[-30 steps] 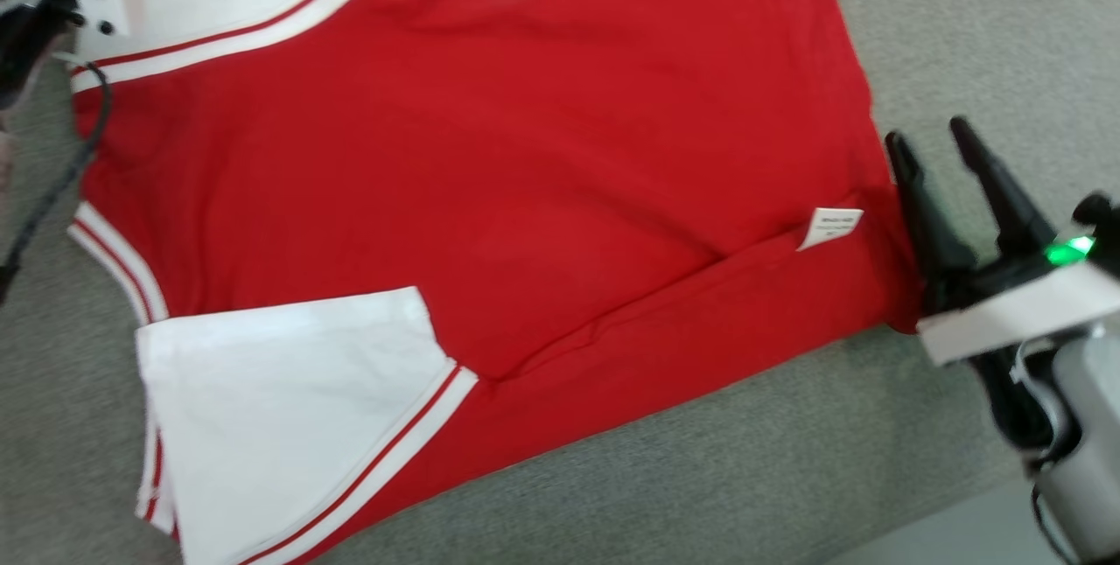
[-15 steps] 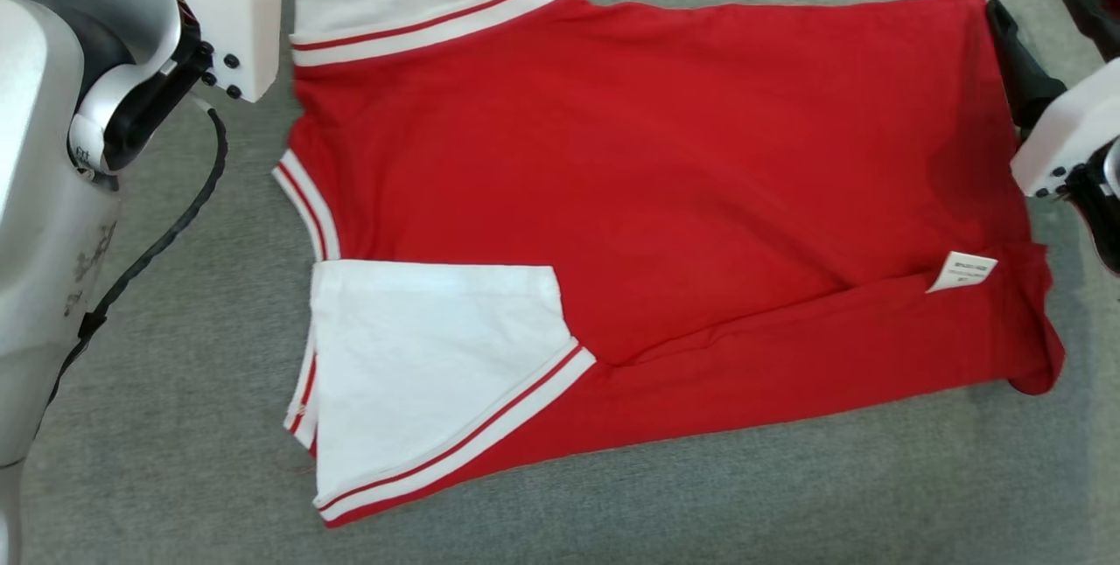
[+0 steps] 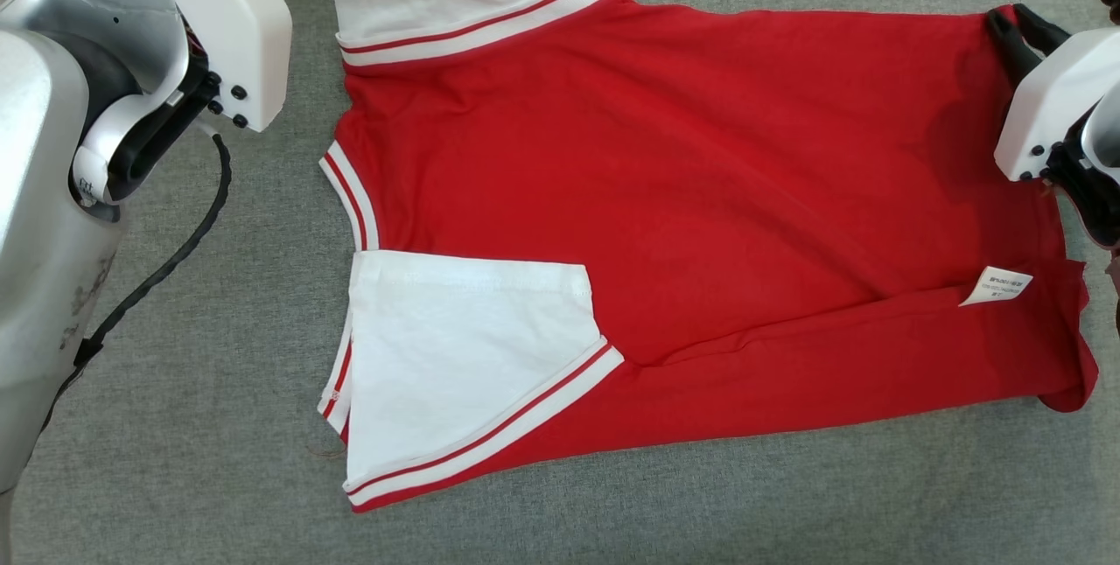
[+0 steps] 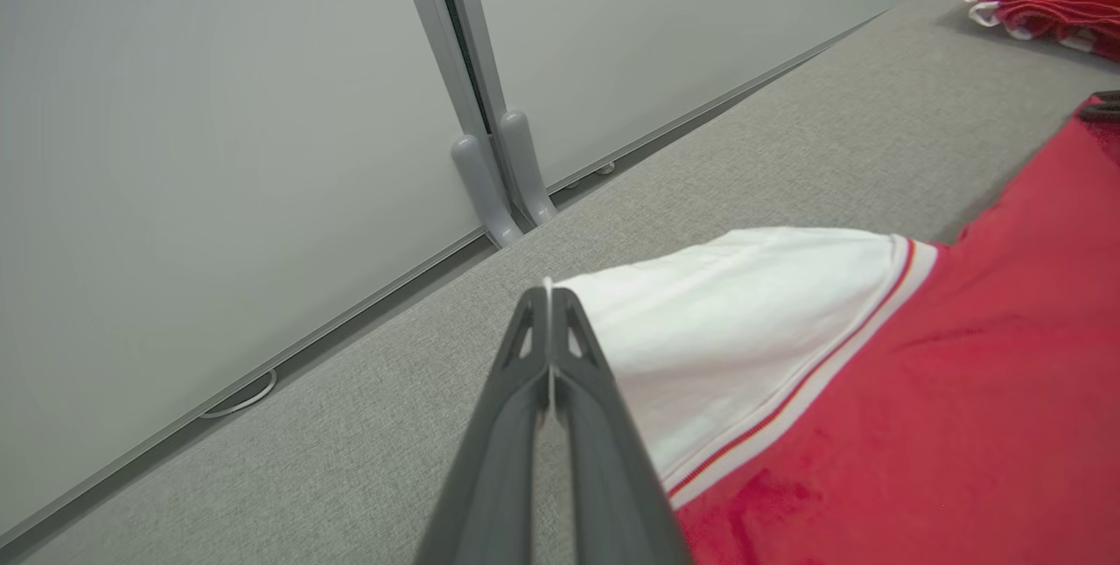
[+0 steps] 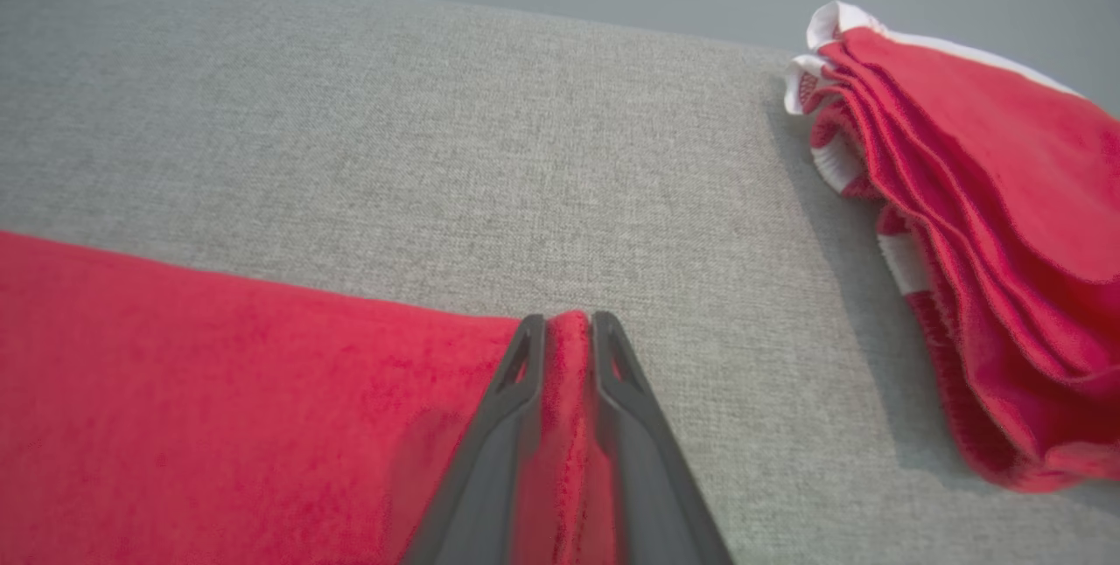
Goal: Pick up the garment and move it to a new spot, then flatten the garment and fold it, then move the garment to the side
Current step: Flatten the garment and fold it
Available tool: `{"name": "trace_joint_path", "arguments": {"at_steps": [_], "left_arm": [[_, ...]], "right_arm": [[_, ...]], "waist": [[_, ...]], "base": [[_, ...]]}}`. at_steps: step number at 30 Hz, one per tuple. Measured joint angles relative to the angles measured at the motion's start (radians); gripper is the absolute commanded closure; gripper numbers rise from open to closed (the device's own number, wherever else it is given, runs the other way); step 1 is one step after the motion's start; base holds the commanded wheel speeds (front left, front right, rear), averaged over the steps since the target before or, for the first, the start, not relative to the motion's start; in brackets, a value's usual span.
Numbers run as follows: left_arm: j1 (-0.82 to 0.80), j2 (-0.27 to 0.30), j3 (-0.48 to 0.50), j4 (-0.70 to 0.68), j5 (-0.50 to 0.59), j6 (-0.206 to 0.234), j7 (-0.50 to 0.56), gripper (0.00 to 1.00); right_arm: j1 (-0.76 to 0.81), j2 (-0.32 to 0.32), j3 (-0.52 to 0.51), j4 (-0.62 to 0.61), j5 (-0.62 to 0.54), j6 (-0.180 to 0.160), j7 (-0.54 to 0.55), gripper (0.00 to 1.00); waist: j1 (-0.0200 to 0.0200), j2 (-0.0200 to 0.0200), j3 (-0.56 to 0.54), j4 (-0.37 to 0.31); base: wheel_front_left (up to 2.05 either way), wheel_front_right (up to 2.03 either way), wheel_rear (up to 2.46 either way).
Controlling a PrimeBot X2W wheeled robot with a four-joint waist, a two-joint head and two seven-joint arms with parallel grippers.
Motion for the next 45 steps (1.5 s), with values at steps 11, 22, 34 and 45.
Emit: {"name": "trace_joint_path", "arguments": {"at_steps": [11,22,34,45], "left_arm": [[0.009,0.007,0.017,-0.016,-0.007,0.012,-0.048,1.0],[0.181,0.013,0.089,-0.176,-0.154,0.036,-0.074,1.0],[0.679,0.04,0.175,-0.522,-0.335,0.162,-0.126,1.0],[0.918,0.011,0.153,-0.568,-0.354,0.187,-0.215,1.0]], "right_arm": [[-0.018,-0.032,0.028,-0.052,0.044,0.0,-0.039,1.0],[0.116,-0.125,-0.004,-0.212,0.156,0.0,-0.106,1.0],[0.518,-0.196,-0.142,-0.518,0.173,0.0,-0.214,1.0],[0.768,-0.152,-0.248,-0.637,0.142,0.0,-0.231,1.0]], "waist": [[0.0,0.0,-0.019,0.004],[0.0,0.0,-0.081,0.025],[0.0,0.0,-0.155,0.056],[0.0,0.0,-0.176,0.06]], "base": [[0.0,0.0,0.0],[0.0,0.0,0.0],[0.0,0.0,0.0],[0.0,0.0,0.0]]}}
